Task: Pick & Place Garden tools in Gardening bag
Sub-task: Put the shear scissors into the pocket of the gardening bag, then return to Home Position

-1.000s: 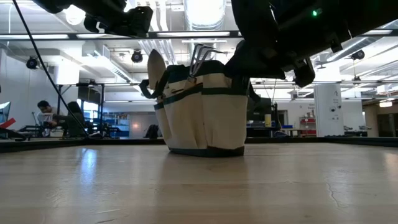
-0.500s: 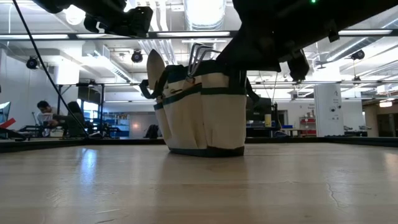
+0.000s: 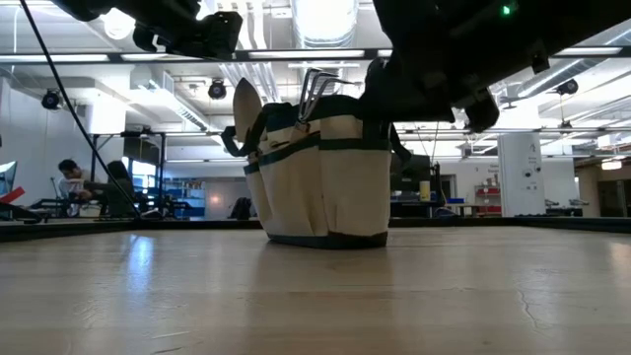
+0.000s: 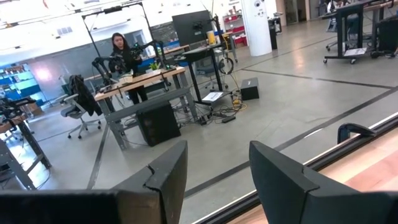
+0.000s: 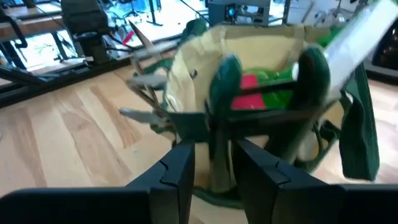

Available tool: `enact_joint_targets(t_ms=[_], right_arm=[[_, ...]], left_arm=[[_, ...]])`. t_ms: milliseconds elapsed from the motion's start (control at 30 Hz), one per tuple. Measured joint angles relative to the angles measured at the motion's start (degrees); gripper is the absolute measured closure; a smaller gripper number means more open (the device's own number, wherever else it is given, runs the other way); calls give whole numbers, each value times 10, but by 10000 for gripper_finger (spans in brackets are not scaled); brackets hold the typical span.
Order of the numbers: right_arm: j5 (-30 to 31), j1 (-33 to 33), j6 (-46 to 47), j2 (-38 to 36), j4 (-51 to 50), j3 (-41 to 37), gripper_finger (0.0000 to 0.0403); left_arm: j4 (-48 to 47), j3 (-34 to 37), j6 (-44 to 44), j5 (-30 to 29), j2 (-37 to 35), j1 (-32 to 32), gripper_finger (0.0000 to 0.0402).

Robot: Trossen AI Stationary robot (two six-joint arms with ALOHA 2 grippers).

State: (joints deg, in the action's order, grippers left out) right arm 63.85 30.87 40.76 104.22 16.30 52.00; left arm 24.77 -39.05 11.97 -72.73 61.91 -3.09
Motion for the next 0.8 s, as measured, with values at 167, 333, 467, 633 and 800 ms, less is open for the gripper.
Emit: enact_joint_targets(t_ms=[167, 333, 467, 633, 800], right_arm=[[-1, 0, 24, 0, -15, 1, 299], [0, 0, 24, -3, -25, 1, 290], [1, 8, 26, -17, -42, 1, 291], [4, 16, 29, -42, -75, 1, 299], [-23, 19, 59, -56, -112, 1, 302]], left_arm=[[0, 0, 0, 0, 0, 0, 227], [0, 0, 0, 0, 0, 0, 227], [-1, 0, 0, 0, 0, 0, 227], [-2, 0, 0, 0, 0, 0, 227], [-2, 0, 0, 0, 0, 0, 227]])
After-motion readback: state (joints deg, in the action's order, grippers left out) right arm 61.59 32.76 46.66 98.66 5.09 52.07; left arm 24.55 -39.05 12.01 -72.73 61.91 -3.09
